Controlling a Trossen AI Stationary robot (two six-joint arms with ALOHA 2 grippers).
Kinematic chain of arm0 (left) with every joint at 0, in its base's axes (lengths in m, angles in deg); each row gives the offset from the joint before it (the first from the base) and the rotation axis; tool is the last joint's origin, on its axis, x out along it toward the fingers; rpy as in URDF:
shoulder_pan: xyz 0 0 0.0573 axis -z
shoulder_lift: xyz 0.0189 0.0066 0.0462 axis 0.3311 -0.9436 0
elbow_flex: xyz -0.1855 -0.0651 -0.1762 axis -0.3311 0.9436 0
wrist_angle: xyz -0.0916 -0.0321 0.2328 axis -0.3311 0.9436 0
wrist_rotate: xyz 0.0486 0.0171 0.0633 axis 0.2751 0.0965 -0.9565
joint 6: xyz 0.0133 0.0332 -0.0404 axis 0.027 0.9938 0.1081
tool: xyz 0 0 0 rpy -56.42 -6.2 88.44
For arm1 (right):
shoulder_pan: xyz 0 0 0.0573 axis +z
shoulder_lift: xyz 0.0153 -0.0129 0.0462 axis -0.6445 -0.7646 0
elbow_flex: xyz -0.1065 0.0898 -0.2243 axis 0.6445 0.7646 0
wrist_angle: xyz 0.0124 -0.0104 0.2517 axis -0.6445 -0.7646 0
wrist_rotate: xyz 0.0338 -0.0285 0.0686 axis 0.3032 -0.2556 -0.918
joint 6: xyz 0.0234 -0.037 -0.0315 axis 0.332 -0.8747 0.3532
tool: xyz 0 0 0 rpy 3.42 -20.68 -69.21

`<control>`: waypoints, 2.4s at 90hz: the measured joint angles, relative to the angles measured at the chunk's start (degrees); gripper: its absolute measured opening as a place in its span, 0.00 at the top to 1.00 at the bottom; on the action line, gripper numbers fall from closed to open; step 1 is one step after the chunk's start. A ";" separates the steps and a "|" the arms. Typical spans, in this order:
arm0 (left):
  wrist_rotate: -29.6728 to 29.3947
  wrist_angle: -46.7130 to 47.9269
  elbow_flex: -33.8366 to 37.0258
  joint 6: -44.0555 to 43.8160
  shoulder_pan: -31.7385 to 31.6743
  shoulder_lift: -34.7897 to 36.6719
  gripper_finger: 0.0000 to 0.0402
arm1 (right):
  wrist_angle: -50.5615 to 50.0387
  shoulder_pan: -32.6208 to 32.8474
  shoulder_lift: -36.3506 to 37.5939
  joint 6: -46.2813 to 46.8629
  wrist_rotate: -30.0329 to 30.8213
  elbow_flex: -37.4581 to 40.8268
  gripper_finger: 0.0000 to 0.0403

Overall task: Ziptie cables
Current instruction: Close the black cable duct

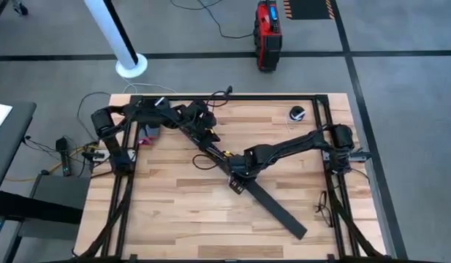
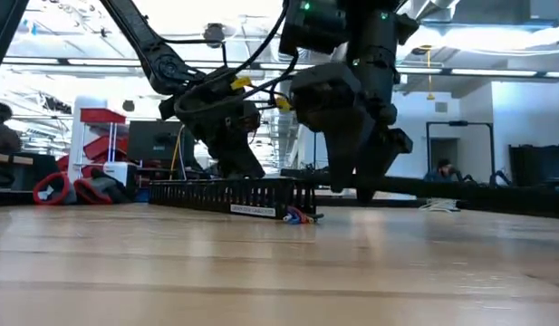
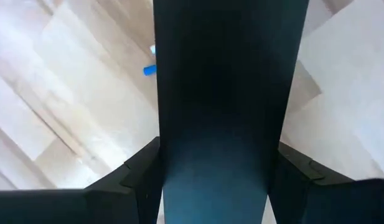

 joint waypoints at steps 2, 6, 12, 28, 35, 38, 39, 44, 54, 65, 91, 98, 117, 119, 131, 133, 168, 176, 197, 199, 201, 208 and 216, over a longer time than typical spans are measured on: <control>0.00 0.02 0.02 0.01 0.00 0.00 1.00 | -0.05 -0.11 -0.03 -0.07 0.06 0.00 0.51; 0.00 -0.03 0.01 0.02 0.00 0.00 1.00 | -0.05 -0.20 -0.02 -0.11 0.15 0.00 0.51; -0.19 -0.03 0.01 0.01 0.00 0.00 1.00 | -0.23 -0.27 -0.01 -0.23 0.30 0.00 0.51; -0.39 -0.02 0.02 0.01 0.00 0.00 1.00 | -0.64 -0.31 -0.01 -0.64 -0.04 0.00 0.51; -0.46 -0.04 0.00 0.02 0.00 0.00 1.00 | -0.62 -0.35 -0.01 -0.61 -0.22 0.00 0.51; -0.46 -0.02 0.02 0.02 0.00 0.00 1.00 | -0.62 -0.32 -0.01 -0.60 -0.36 0.00 0.51; -0.47 -0.02 0.01 0.01 0.00 0.00 1.00 | -0.62 -0.32 -0.01 -0.60 -0.42 0.00 0.51; -0.63 -0.04 0.02 0.01 0.00 0.00 1.00 | -0.57 -0.32 -0.01 -0.60 -0.56 0.00 0.51; -1.56 -0.02 0.02 0.00 0.00 0.00 1.00 | -0.48 -0.18 -0.01 -0.61 -0.58 0.00 0.51; -1.81 -0.04 0.00 0.00 0.00 0.00 1.00 | 0.02 -0.46 -0.01 -1.03 -0.58 0.00 0.51; -2.01 -0.82 0.01 -0.59 0.00 0.00 1.00 | 0.65 -0.98 -0.01 -2.11 -0.88 0.00 0.51; -2.19 -0.92 0.02 -0.65 0.00 0.00 1.00 | 0.79 -1.00 -0.01 -2.07 -1.29 0.00 0.51; -2.86 -0.90 0.02 -0.86 0.00 0.00 1.00 | 1.29 -1.00 -0.01 -1.30 -1.78 0.00 0.51; -2.88 -0.88 0.02 -0.86 0.00 0.00 1.00 | 1.29 -1.00 -0.01 -1.17 -1.78 0.00 0.51; -3.02 -0.90 0.02 -0.86 0.00 0.00 1.00 | 1.73 -1.00 -0.01 -0.84 -1.80 0.00 0.51; -3.03 -0.90 0.02 -0.86 0.00 0.00 1.00 | 1.86 -1.00 -0.01 -0.83 -1.80 0.00 0.51; -4.79 -0.90 0.02 -0.88 0.00 0.00 1.00 | 3.23 -1.00 0.01 0.77 -1.82 -0.02 0.51; -4.79 -1.04 0.02 -0.88 0.00 0.00 1.00 | 3.16 -0.89 0.01 1.29 -1.82 -0.05 0.51; -4.81 -1.31 0.02 -0.88 0.00 0.00 1.00 | 3.00 -0.86 0.10 0.45 -0.84 -1.95 0.51; -4.85 -1.31 0.02 -0.88 0.00 0.00 1.00 | 2.75 -0.87 0.08 0.42 -0.75 -1.92 0.51; -4.94 -1.31 0.02 -0.88 0.00 0.00 1.00 | 2.73 -0.87 0.08 0.42 -0.71 -1.81 0.51; -5.00 -1.31 0.02 -0.88 -0.02 0.00 1.00 | 2.79 -0.87 0.08 0.47 -0.69 -1.37 0.51; -5.06 -1.33 0.02 -0.87 -0.24 0.00 1.00 | 3.30 -0.87 0.08 0.94 -0.51 -1.07 0.51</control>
